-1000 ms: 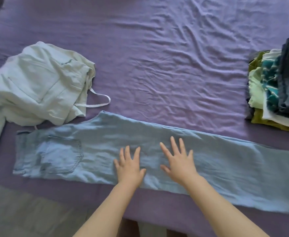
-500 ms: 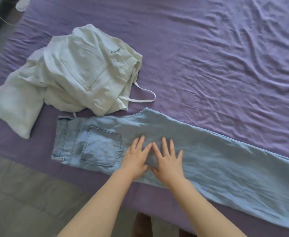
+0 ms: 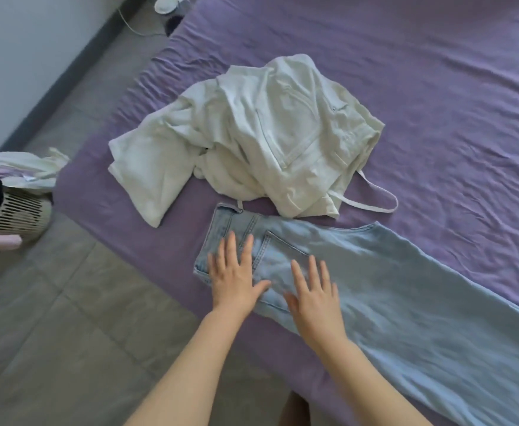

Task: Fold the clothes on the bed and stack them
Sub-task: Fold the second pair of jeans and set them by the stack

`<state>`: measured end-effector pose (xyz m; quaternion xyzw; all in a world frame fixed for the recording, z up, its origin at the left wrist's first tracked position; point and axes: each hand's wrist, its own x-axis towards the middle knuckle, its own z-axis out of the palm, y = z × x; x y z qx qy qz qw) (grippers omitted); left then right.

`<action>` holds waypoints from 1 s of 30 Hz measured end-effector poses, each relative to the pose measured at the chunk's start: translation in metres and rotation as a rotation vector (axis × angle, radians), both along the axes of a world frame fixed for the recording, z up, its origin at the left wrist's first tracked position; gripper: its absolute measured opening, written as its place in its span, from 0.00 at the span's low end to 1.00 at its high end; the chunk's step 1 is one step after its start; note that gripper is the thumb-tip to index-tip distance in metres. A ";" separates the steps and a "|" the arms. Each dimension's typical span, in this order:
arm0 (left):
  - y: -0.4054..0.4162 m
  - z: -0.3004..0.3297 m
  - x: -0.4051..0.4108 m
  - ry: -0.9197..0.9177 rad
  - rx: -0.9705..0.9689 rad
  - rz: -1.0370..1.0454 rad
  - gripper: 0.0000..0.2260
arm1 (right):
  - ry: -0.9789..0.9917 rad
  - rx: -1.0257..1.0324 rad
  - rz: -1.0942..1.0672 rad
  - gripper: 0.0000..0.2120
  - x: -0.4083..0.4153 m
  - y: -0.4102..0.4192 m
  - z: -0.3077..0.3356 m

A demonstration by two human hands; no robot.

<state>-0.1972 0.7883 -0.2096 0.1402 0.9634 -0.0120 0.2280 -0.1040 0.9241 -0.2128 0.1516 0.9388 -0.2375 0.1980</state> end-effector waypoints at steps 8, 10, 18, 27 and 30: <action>-0.044 -0.013 -0.055 -0.241 0.166 0.425 0.58 | -0.119 0.096 0.070 0.36 -0.026 -0.034 -0.019; -0.048 -0.016 -0.065 -0.242 0.169 0.421 0.57 | -0.023 0.100 -0.029 0.36 -0.026 -0.037 -0.019; -0.051 0.014 -0.090 -0.521 0.735 0.725 0.19 | -0.289 -0.018 -0.092 0.35 -0.040 -0.029 -0.011; 0.018 0.095 -0.037 -0.779 1.178 0.587 0.26 | 0.162 -1.110 -0.638 0.27 -0.052 0.009 0.078; 0.059 0.109 -0.005 -0.836 1.164 0.545 0.17 | 0.320 -1.013 -0.713 0.20 -0.038 0.027 0.096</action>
